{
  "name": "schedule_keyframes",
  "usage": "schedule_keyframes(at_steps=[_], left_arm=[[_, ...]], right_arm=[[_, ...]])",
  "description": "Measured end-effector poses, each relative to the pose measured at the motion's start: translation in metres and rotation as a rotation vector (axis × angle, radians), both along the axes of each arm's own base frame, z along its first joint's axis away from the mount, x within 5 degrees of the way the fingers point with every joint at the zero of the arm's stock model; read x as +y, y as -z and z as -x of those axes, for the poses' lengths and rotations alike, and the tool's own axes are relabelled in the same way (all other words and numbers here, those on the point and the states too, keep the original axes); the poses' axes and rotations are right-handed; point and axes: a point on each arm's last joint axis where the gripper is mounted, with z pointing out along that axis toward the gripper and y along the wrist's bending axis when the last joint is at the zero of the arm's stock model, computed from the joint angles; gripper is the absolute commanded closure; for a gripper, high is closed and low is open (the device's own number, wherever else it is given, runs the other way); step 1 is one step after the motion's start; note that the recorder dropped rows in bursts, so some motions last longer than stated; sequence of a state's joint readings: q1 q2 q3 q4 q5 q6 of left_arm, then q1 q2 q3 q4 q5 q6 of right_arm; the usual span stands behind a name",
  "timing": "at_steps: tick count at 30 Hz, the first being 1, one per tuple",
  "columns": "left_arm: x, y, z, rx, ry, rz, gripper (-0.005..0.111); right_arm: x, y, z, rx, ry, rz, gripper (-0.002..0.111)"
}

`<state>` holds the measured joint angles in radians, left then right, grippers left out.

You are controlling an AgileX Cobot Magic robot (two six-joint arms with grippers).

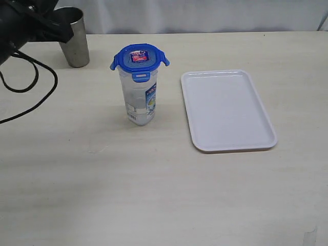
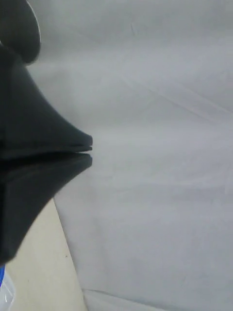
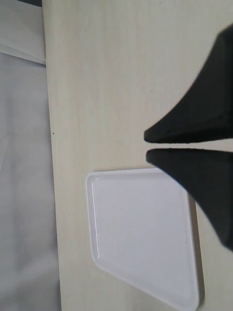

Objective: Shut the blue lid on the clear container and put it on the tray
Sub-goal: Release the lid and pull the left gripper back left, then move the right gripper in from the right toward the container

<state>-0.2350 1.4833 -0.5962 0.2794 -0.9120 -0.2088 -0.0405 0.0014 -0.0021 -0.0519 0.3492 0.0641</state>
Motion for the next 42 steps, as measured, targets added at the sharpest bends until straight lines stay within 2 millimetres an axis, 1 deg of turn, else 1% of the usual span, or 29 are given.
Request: schedule_keyframes(at_steps=[1, 3, 4, 5, 8, 12, 15, 20, 30, 32, 38, 42], left_arm=[[0.004, 0.004, -0.003, 0.01, 0.01, -0.005, 0.107], [0.008, 0.021, -0.009, 0.028, 0.055, -0.063, 0.107], [0.01, 0.034, -0.015, 0.042, 0.093, -0.101, 0.107], [0.009, 0.04, -0.021, 0.047, 0.119, -0.112, 0.107], [0.003, 0.059, -0.042, 0.077, 0.187, -0.111, 0.107], [-0.008, 0.079, -0.069, 0.11, 0.292, -0.121, 0.107], [-0.011, 0.09, -0.077, 0.133, 0.32, -0.127, 0.107], [-0.012, 0.091, -0.08, 0.13, 0.33, -0.136, 0.107], [-0.013, 0.096, -0.078, 0.16, 0.361, -0.19, 0.107], [-0.014, 0.097, -0.077, 0.163, 0.369, -0.199, 0.107], [-0.015, 0.098, -0.075, 0.163, 0.402, -0.227, 0.107], [-0.015, 0.099, -0.075, 0.174, 0.401, -0.235, 0.107]], right_arm=[[0.0, 0.0, 0.0, 0.0, 0.0, 0.0, 0.104], [0.0, 0.0, 0.0, 0.0, 0.0, 0.0, 0.104], [0.0, 0.0, 0.0, 0.0, 0.0, 0.0, 0.104], [0.0, 0.0, 0.0, 0.0, 0.0, 0.0, 0.104], [0.0, 0.0, 0.0, 0.0, 0.0, 0.0, 0.104], [0.0, 0.0, 0.0, 0.0, 0.0, 0.0, 0.104], [0.0, 0.0, 0.0, 0.0, 0.0, 0.0, 0.104], [0.0, 0.0, 0.0, 0.0, 0.0, 0.0, 0.104], [0.0, -0.001, 0.0, -0.011, 0.0, 0.002, 0.104], [0.0, -0.005, -0.001, -0.06, -0.003, 0.007, 0.104], [0.001, -0.026, -0.003, -0.283, -0.015, 0.017, 0.104], [0.002, -0.044, -0.001, -0.488, -0.021, -0.019, 0.104]])
